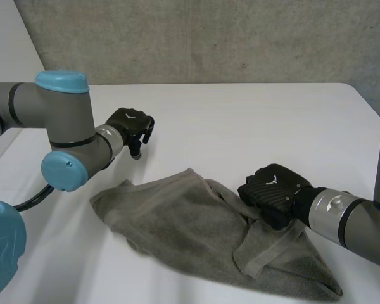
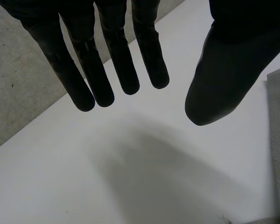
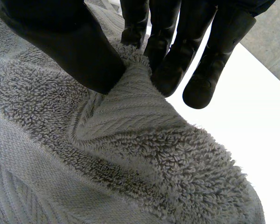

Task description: Fold the towel.

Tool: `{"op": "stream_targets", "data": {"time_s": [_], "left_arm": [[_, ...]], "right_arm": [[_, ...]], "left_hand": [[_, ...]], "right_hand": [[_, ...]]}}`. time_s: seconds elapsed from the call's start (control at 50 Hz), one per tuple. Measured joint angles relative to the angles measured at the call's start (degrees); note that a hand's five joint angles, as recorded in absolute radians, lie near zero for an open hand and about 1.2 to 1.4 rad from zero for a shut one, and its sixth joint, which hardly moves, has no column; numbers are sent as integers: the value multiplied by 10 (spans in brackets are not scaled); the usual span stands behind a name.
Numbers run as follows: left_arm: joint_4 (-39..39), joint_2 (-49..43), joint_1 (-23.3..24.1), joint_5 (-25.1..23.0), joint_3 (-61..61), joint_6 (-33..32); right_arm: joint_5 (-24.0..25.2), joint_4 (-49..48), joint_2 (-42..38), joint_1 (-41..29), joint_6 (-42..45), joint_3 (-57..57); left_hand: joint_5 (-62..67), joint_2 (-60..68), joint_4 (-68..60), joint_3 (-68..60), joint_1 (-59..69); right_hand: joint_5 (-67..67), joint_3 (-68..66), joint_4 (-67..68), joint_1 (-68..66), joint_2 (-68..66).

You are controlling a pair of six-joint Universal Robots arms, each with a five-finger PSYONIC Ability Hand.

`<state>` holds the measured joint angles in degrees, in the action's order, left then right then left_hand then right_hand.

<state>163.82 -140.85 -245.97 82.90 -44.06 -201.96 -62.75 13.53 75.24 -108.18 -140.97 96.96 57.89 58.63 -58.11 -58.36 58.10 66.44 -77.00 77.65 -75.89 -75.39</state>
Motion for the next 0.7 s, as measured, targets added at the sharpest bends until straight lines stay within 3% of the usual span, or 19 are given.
{"op": "stream_targets", "data": {"time_s": [0.08, 0.1, 0.24, 0.52, 0.7], "left_arm": [[46, 43, -2, -31, -69, 46], [61, 57, -3, -41, -91, 60], [117, 109, -6, -80, -191, 116], [118, 140, -31, -82, -243, 116], [121, 153, 14, -83, -259, 117]], "right_arm": [[-11, -38, 31, -12, 4, 59], [-15, -50, 39, -16, 5, 79], [-27, -91, 37, -32, 9, 147], [-29, -94, 83, 12, 4, 133], [-27, -104, 102, 34, -12, 133]], "left_hand": [[-301, -305, 305, 303, -303], [-330, -329, 332, 333, -327], [-324, -333, 331, 333, -332], [-332, -334, 332, 334, -333], [-334, -334, 332, 334, -333]], "right_hand": [[4, -3, 1, -1, -1], [4, -4, 1, -1, -1], [4, -4, 1, -1, -3], [4, -4, 1, -2, -5], [4, -4, 1, -2, -5]]}}
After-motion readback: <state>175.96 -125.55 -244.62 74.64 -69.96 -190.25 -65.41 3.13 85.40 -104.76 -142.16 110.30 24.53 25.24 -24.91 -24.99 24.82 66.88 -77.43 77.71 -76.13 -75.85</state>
